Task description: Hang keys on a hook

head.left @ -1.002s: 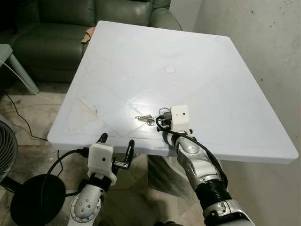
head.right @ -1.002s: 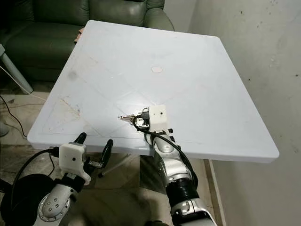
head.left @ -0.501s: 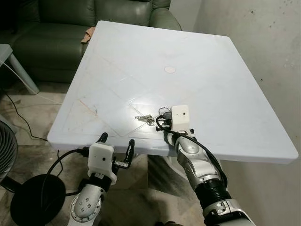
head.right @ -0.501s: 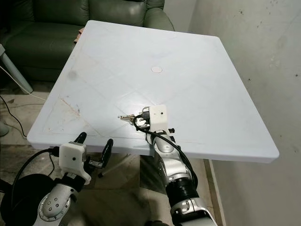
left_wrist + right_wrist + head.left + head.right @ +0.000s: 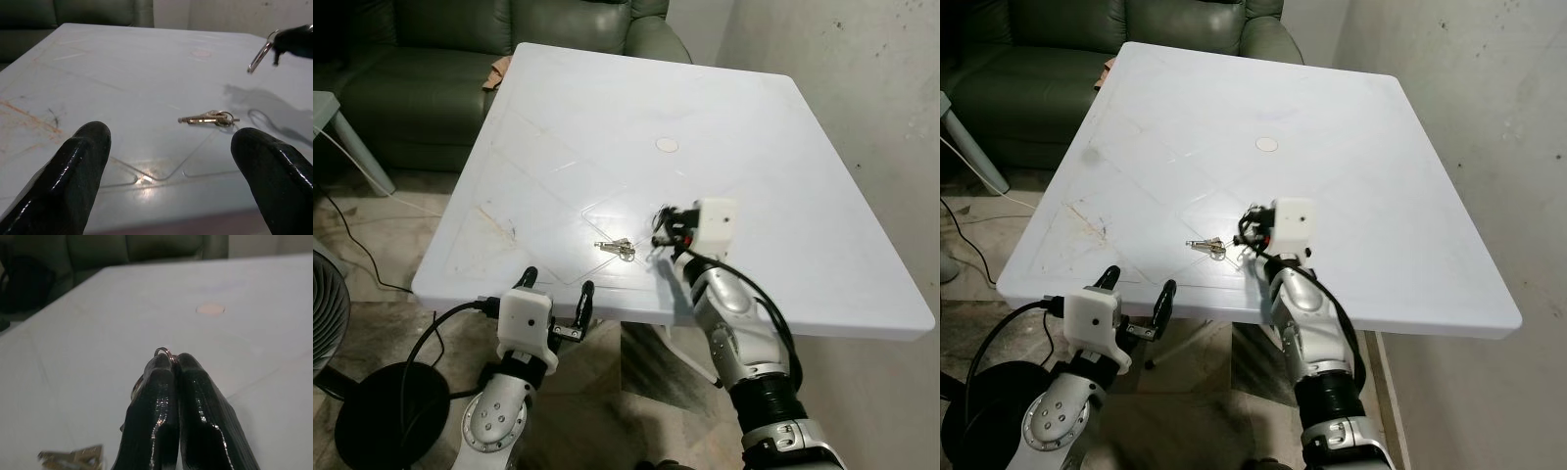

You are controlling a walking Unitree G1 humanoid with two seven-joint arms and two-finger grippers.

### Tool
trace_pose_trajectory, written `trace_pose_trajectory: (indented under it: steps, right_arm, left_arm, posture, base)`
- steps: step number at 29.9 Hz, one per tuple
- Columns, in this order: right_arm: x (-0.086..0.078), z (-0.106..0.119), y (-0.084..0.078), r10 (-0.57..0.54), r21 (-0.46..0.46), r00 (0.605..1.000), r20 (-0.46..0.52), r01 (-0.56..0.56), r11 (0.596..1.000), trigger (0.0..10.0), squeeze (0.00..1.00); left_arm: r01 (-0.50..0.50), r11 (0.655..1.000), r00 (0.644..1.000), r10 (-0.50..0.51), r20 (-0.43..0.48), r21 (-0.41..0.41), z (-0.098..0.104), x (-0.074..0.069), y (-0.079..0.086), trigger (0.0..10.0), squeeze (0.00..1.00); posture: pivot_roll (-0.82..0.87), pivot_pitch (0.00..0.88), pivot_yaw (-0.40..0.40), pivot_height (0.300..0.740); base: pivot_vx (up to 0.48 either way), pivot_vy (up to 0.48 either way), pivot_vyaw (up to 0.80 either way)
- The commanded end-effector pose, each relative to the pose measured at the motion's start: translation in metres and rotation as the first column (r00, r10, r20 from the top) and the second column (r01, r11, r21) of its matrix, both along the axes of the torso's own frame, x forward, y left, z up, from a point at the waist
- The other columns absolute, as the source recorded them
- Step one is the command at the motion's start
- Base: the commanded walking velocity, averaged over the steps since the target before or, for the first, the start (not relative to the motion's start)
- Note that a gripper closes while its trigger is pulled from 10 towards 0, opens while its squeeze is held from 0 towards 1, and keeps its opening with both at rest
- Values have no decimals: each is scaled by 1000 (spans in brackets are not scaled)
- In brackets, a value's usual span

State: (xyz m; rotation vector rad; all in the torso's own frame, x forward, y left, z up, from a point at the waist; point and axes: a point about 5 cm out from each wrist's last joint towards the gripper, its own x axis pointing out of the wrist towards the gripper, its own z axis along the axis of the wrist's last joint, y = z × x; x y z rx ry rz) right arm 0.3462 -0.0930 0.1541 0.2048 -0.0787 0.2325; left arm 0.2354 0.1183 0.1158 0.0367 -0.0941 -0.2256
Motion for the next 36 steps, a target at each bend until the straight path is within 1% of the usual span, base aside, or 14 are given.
trace_pose_trajectory:
  steps: [1, 6, 7, 8, 9, 14, 15, 16, 21, 26, 28, 33, 34, 36]
  right_arm:
    - [0, 17, -12, -16, 19, 996, 83, 15, 1000, 10000, 0]
    - [0, 35, -26, -24, -12, 985, 170, 27, 1000, 10000, 0]
    - [0, 35, -26, -24, -12, 985, 170, 27, 1000, 10000, 0]
    - [-1, 39, -31, -37, -33, 981, 193, 44, 998, 10000, 0]
    - [-1, 39, -31, -37, -33, 981, 193, 44, 998, 10000, 0]
    - [-7, 42, -36, -33, -58, 973, 229, 47, 997, 10000, 0]
    - [-11, 43, -38, -30, -64, 968, 250, 47, 997, 10000, 0]
    - [-11, 43, -38, -30, -64, 968, 250, 47, 997, 10000, 0]
    - [-20, 44, -49, -50, -62, 958, 282, 70, 996, 10000, 0]
    - [-24, 44, -56, -82, -46, 958, 274, 98, 994, 10000, 0]
    - [-29, 40, -60, -92, -51, 959, 270, 109, 993, 10000, 0]
    - [-36, 30, -64, -102, -62, 963, 249, 121, 991, 10000, 0]
    - [-41, 22, -65, -108, -66, 966, 236, 127, 990, 10000, 0]
    - [-43, 20, -66, -110, -67, 967, 231, 128, 989, 10000, 0]
  left_arm:
    - [-10, 1000, 1000, 10, 0, 1, 0, 5, 1, 10000, 0]
    - [-22, 1000, 999, 22, 32, 1, 8, 21, 3, 10000, 0]
    - [-22, 1000, 999, 22, 32, 1, 8, 21, 3, 10000, 0]
    - [-35, 999, 998, 34, 53, 1, 14, 30, 6, 10000, 0]
    - [-35, 999, 998, 34, 53, 1, 14, 30, 6, 10000, 0]
    - [-64, 998, 994, 62, 92, 22, 27, 48, 12, 10000, 0]
    - [-76, 997, 991, 74, 107, 11, 33, 54, 15, 10000, 0]
    - [-76, 997, 991, 74, 107, 11, 33, 54, 15, 10000, 0]
    - [-98, 995, 983, 101, 151, -29, 52, 70, 19, 10000, 0]
    - [-101, 993, 981, 110, 161, -64, 59, 76, 19, 10000, 0]
    - [-110, 990, 980, 122, 158, -83, 59, 77, 20, 10000, 0]
    - [-112, 990, 981, 125, 152, -88, 54, 74, 23, 10000, 0]
    - [-107, 989, 982, 122, 143, -105, 49, 69, 25, 10000, 0]
    - [-105, 988, 983, 120, 141, -112, 47, 68, 26, 10000, 0]
  posture:
    - [61, 117, -96, 732]
    - [45, 83, -90, 732]
    - [45, 83, -90, 732]
    - [42, 77, -88, 732]
    - [42, 77, -88, 732]
    - [30, 55, -79, 732]
    - [25, 47, -75, 732]
    - [25, 47, -75, 732]
    - [13, 28, -61, 732]
    - [7, 27, -62, 732]
    - [4, 25, -62, 732]
    - [-2, 20, -55, 732]
    - [-4, 13, -50, 732]
    - [-4, 13, -50, 732]
  base:
    - [0, 0, 0]
    - [0, 0, 0]
    - [0, 0, 0]
    - [0, 0, 0]
    - [0, 0, 0]
    - [0, 0, 0]
    - [0, 0, 0]
    - [0, 0, 0]
    - [0, 0, 0]
    - [0, 0, 0]
    - [0, 0, 0]
    - [0, 0, 0]
    - [0, 0, 0]
    - [0, 0, 0]
